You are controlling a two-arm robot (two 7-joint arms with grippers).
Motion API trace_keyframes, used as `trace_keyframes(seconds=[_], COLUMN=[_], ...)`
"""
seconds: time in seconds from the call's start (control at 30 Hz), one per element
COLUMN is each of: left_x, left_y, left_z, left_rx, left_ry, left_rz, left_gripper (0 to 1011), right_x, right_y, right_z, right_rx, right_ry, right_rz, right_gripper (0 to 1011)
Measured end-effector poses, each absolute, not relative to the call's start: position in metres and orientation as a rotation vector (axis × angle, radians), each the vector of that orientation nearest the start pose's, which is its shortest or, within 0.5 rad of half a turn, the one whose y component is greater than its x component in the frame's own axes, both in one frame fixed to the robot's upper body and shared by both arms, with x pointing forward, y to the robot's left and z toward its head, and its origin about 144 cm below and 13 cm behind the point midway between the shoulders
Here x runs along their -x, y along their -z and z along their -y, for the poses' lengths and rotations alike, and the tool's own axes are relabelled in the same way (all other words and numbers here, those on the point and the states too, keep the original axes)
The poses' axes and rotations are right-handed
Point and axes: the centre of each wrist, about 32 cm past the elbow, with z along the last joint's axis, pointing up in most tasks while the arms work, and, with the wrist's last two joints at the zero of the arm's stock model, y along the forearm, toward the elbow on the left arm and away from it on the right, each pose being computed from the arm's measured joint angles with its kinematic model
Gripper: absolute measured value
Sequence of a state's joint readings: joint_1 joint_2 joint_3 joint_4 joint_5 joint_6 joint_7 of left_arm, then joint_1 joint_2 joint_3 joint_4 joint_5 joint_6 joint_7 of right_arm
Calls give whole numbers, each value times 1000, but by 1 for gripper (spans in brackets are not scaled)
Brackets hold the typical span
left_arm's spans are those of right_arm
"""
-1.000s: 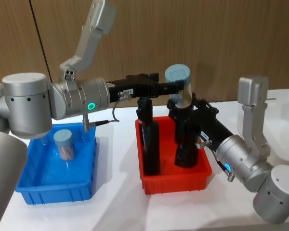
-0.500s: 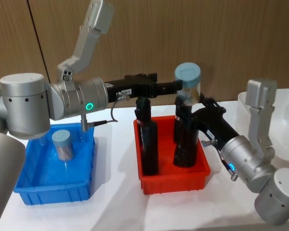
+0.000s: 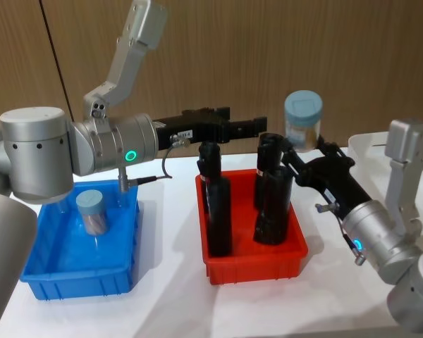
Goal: Pick the cotton swabs from the blue box and place them into the white box.
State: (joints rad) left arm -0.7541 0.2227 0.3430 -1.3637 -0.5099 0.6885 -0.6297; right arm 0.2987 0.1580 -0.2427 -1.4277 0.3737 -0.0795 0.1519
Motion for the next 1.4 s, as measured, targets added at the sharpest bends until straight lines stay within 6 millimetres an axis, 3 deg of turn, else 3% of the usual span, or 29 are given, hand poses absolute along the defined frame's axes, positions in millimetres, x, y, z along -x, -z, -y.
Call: trace_keyframes(seconds=[1.27, 1.4], left_x=[-611, -611], left_y=[-1365, -1365], left_z=[-202, -202], left_rx=[-93, -93], left_ry=[-588, -588], left_rz=[-235, -235], left_gripper=[1003, 1003], right_x=[-557, -558], right_y=[-1184, -1182], right_z=[295, 301], right_rx=[-219, -197], right_ry=[1512, 1534], right_rz=[15, 6], right_gripper=[668, 747])
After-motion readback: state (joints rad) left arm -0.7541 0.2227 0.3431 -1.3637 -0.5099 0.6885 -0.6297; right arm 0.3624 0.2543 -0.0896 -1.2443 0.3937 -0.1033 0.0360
